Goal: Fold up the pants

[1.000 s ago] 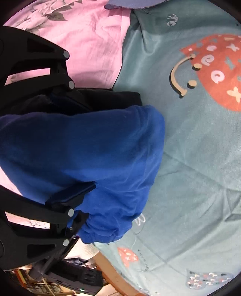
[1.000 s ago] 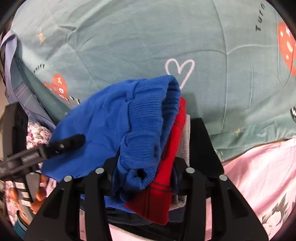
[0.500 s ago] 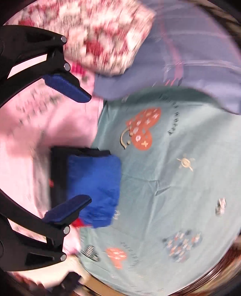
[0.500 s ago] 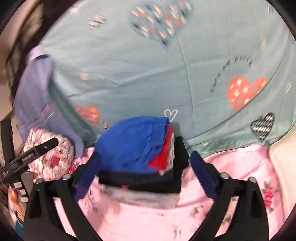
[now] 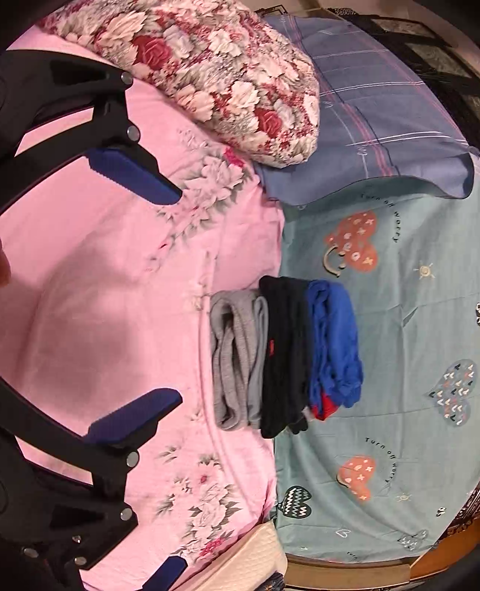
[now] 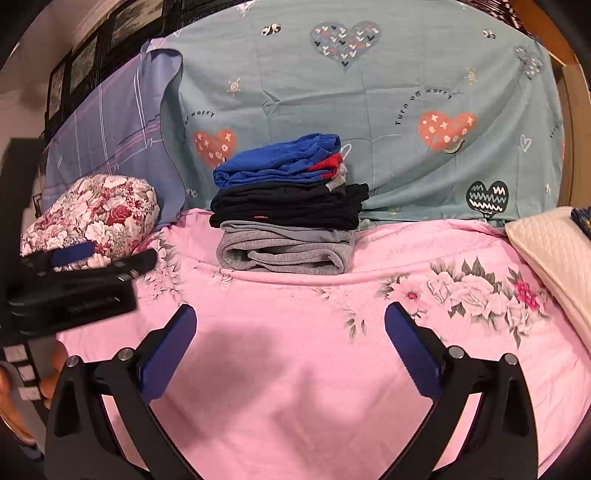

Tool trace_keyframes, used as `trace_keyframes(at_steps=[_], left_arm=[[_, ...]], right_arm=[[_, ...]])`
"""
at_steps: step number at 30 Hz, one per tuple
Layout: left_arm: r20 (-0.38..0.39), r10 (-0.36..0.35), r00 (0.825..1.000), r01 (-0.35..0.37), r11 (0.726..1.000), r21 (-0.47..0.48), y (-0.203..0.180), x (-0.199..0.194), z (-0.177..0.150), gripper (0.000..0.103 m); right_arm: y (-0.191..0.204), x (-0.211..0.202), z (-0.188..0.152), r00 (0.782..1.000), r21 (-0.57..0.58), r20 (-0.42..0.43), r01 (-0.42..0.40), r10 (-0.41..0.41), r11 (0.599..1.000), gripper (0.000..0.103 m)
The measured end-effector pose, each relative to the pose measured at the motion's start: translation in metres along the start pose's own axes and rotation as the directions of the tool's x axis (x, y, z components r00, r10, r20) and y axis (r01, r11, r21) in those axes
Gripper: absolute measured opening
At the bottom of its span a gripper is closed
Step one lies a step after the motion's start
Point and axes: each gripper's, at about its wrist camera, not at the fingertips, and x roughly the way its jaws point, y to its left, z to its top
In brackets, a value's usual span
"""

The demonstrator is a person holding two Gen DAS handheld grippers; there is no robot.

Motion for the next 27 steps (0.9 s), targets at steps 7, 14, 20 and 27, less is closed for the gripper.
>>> trace_keyframes(at_steps=[7,14,20,27], left_arm=[[-0.050,-0.011,0.999,0.012,1.000,0.018,-0.006,0.019,-0.024,0.101],[-0.078,-0.025,0.997,0.028,0.999,0.040,-0.013,0.025,-0.031,0.101],[-0.102,-0.047,0.994,0.051,0.998,0.038,-0.015,0.029,-0.034,0.101],[-0.104,-0.038,0.994,0.038,0.999,0.001,-0.010,0.031,-0.038,0.101]], right_arm=[[0.001,0.006,-0.027,0.999,-0.037,-0.014,0.034,-0.034,0.999,0.102],[0.002,0.019,-0.040,0.996,-0.030,-0.085,0.013,-0.015,0.999,0.102],[0.003,0.021,-0.042,0.994,-0.039,-0.103,0.017,-0.021,0.999,0.102],[0.004,0.023,-0.044,0.993,-0.044,-0.119,0.015,-0.020,0.999,0.102]])
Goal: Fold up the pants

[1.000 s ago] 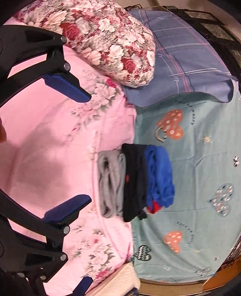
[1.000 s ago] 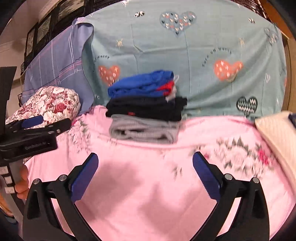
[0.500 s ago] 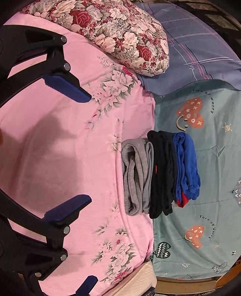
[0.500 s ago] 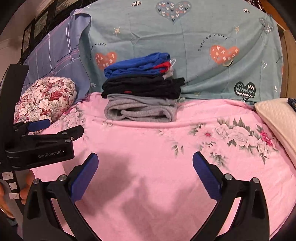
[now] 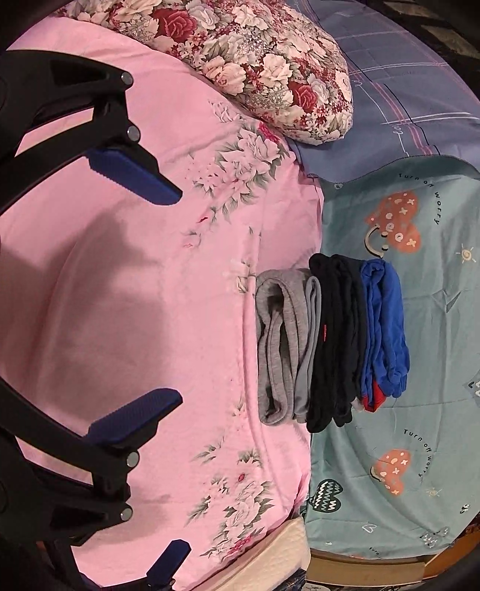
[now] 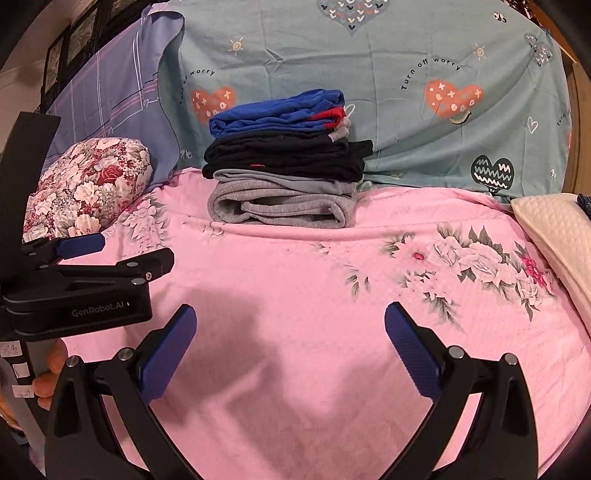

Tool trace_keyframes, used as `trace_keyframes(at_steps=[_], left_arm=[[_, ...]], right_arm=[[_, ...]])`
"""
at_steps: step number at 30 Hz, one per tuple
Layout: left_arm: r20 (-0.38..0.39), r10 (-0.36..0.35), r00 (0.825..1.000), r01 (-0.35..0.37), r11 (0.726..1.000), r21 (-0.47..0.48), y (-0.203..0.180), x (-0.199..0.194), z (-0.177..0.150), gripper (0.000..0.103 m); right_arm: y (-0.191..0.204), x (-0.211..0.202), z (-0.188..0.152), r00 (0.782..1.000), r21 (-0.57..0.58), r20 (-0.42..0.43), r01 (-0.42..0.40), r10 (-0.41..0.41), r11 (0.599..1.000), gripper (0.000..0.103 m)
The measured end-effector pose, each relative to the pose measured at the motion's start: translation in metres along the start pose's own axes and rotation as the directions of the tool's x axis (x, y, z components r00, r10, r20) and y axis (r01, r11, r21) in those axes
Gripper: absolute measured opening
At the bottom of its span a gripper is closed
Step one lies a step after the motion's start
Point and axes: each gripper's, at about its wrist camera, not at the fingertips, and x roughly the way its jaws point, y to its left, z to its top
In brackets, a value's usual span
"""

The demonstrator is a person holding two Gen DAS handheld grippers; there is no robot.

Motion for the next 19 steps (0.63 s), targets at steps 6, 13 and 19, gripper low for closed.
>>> trace_keyframes(at_steps=[6,13,19], left_arm=[[0.002,0.035,0.999,-0.035,0.999,0.015,-0.0005,-0.0003,-0.0001,0.101],[0.007,0.070,0.998,-0.070,0.997,0.040,-0.0058,-0.0021,0.0010,0.101],[0.012,0.072,0.997,-0.073,0.997,0.040,-0.0070,-0.0023,0.0000,0.101]], right_arm=[[-0.0024,0.0036,-0.0013,1.000,0.022,-0.019,-0.011,0.011,1.000,0.102],[-0.0025,0.0050,-0.0023,1.000,0.027,-0.026,-0.011,0.012,1.000,0.102],[-0.0023,0.0051,-0.0024,1.000,0.026,-0.028,-0.010,0.010,1.000,0.102]])
